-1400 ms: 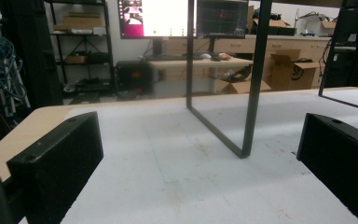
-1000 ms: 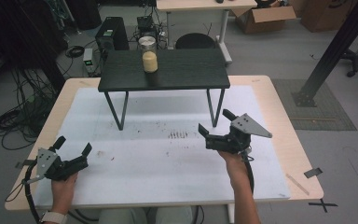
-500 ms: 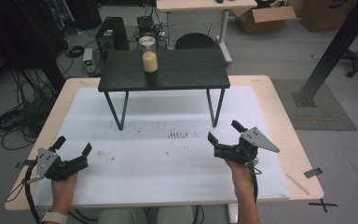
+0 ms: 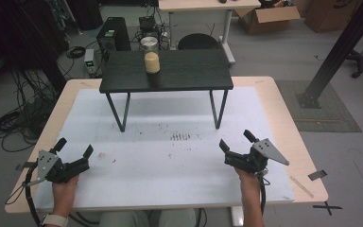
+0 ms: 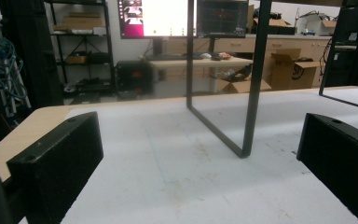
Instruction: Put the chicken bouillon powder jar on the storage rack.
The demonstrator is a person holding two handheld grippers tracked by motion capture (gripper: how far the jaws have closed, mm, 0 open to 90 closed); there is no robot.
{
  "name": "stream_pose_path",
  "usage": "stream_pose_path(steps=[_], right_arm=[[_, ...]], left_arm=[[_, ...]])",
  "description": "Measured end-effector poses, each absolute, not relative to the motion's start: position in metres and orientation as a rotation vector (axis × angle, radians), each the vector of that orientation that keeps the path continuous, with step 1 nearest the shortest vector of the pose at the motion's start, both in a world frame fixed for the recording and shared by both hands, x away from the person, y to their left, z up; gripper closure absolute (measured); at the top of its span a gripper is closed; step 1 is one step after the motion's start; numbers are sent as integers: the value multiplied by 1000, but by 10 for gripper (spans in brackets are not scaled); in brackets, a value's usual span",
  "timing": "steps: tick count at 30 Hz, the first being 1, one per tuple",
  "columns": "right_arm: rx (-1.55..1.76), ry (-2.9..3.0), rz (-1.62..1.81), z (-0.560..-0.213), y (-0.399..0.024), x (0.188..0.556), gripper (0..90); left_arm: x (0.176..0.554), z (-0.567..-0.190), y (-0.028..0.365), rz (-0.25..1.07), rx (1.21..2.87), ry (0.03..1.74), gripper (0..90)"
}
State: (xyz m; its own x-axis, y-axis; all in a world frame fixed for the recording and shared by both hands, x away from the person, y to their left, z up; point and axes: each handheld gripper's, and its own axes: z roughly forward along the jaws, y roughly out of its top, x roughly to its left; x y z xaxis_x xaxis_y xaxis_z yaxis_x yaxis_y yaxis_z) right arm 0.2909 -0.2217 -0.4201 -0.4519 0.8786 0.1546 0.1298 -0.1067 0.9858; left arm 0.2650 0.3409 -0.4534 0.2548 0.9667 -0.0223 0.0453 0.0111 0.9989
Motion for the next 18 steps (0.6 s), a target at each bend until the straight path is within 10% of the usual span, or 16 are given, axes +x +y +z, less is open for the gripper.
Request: stream_pose_path(steps=[18], right_arm=[[1188, 1496, 1549, -450, -230, 280, 1]], left_arm=[[265, -453, 341, 985, 1339, 1055, 7]])
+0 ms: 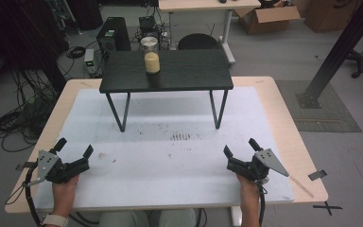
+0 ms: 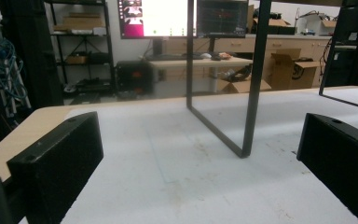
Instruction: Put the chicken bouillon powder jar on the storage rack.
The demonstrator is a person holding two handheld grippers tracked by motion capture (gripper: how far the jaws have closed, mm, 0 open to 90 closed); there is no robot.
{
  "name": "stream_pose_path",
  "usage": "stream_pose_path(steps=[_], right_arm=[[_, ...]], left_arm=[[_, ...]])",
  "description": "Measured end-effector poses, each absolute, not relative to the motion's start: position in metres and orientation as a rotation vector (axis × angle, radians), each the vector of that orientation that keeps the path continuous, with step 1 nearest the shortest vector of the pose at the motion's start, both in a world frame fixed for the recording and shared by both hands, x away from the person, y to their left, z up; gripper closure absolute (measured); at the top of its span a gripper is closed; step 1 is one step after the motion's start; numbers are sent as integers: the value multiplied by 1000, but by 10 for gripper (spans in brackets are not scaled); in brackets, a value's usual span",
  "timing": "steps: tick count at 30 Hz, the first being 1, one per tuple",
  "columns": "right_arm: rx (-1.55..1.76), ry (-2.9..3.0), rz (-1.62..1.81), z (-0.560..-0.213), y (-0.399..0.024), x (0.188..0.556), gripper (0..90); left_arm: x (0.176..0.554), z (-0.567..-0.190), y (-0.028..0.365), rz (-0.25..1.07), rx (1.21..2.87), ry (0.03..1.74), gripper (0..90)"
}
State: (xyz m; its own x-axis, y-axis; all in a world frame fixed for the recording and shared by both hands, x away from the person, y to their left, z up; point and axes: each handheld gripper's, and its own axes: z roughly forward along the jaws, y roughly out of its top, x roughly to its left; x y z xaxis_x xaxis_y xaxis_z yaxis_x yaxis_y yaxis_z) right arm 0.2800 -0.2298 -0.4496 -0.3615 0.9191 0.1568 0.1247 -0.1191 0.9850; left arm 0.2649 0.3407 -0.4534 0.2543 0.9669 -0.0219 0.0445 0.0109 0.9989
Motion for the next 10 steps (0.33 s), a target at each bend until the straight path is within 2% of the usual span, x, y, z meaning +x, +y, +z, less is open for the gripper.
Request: stream_pose_path(steps=[10], right_arm=[[1111, 1438, 1494, -452, -223, 272, 9]], left_arm=[[265, -453, 341, 986, 1339, 1056, 7]])
